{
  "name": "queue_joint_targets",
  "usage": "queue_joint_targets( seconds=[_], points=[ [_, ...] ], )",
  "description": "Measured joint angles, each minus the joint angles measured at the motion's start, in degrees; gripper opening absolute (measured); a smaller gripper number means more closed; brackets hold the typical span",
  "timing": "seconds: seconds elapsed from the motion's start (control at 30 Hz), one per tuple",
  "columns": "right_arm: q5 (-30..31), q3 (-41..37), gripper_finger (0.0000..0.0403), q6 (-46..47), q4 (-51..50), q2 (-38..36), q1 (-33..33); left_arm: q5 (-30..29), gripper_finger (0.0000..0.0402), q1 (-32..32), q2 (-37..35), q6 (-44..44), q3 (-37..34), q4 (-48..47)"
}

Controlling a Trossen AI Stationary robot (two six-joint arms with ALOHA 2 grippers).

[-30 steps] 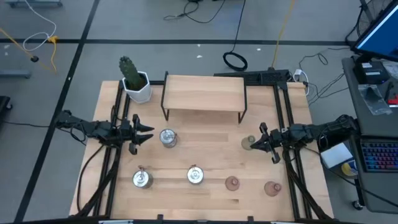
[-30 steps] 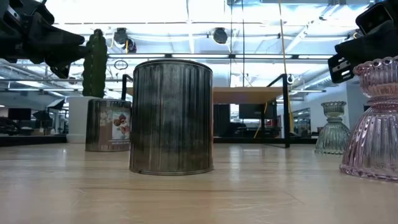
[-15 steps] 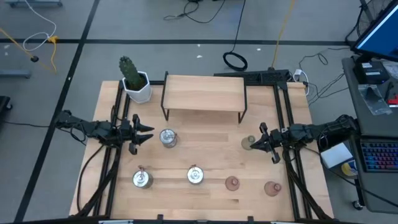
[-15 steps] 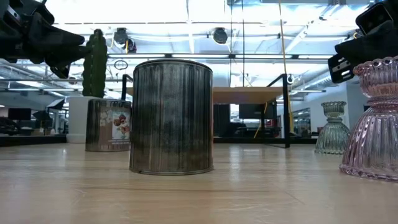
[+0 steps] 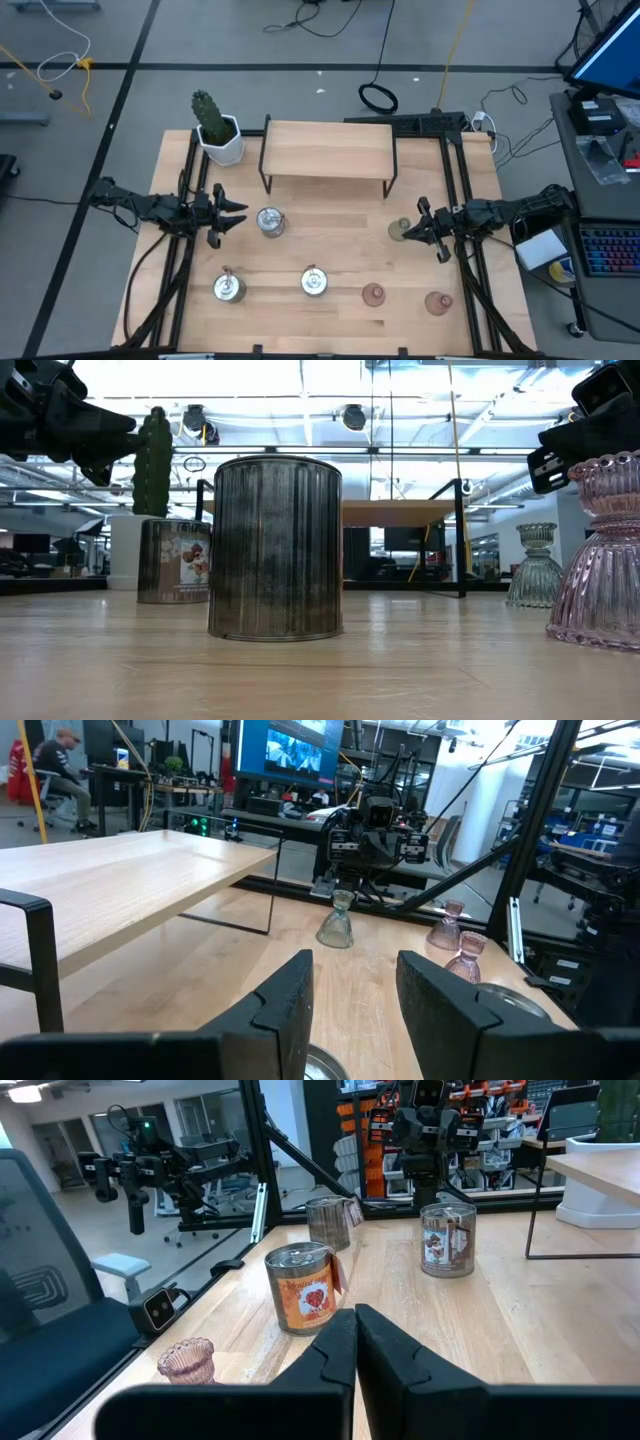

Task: Pick & Place candle stick holders

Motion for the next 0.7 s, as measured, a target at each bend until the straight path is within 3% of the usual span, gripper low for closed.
queue_joint_targets(
  seconds=[0.7],
  points=[
    [0.3, 0.0, 0.0000, 0.0, 2.2, 0.0, 0.0, 0.0, 0.0145, 0.0, 0.0, 0.0, 0.0, 0.0]
  ],
)
